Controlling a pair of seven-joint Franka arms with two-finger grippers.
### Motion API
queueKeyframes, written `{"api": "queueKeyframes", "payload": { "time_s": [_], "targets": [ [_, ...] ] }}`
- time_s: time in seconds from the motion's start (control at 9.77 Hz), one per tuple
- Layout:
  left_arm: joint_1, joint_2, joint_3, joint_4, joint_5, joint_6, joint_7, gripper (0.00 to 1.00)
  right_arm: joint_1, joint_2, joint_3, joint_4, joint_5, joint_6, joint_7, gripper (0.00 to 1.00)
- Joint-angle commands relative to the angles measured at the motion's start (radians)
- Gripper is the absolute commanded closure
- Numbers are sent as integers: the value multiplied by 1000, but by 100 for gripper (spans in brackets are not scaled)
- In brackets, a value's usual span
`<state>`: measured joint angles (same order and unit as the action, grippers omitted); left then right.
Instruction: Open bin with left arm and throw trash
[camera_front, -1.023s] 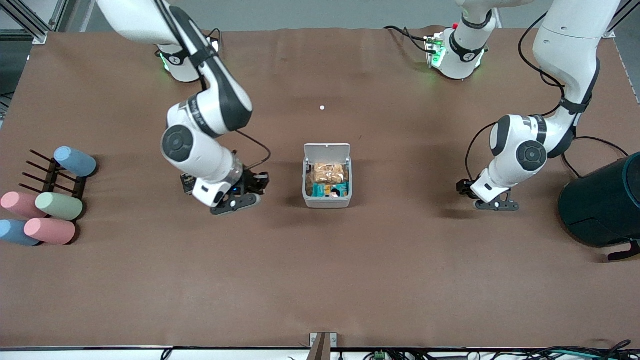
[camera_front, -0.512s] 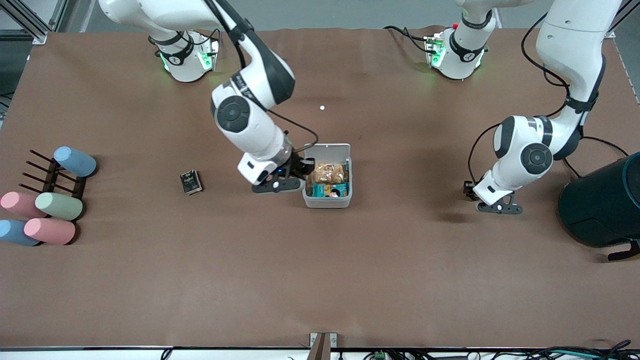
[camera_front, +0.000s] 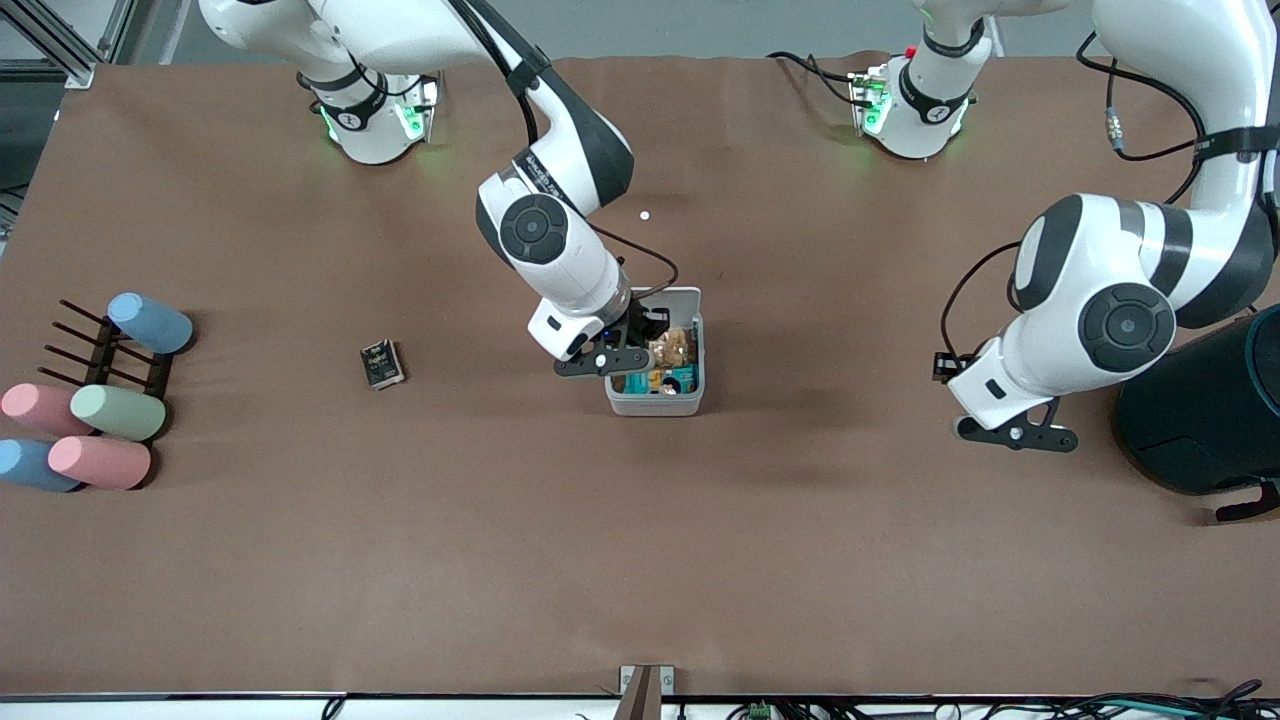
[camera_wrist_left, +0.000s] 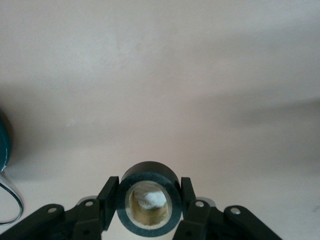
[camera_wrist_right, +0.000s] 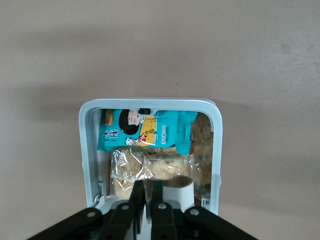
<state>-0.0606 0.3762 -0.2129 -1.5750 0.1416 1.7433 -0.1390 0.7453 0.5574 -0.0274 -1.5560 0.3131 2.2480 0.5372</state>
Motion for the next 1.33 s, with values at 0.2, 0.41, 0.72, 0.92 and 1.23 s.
{"api": "queueKeyframes", "payload": {
  "time_s": [0.2, 0.41, 0.72, 0.92, 1.23],
  "targets": [
    [-149, 88, -2, 137, -51, -53, -152, 100, -3, 7, -6, 42, 14, -14, -3, 0],
    [-232, 137, -2, 194, -120, -51, -310, 100, -36, 4, -6, 60, 6, -53, -16, 0],
    [-303, 156, -3, 201, -125, -41, -424, 100, -139, -10, -16, 43, 0, -186, -312, 0],
    [-334, 174, -5, 205, -141, 26, -481, 100, -199, -45, -19, -21, -116, -205, -406, 0],
    [-433, 223, 0, 213, -192, 192, -571, 100, -198, -66, -23, -116, -245, -194, -407, 0]
  ]
}}
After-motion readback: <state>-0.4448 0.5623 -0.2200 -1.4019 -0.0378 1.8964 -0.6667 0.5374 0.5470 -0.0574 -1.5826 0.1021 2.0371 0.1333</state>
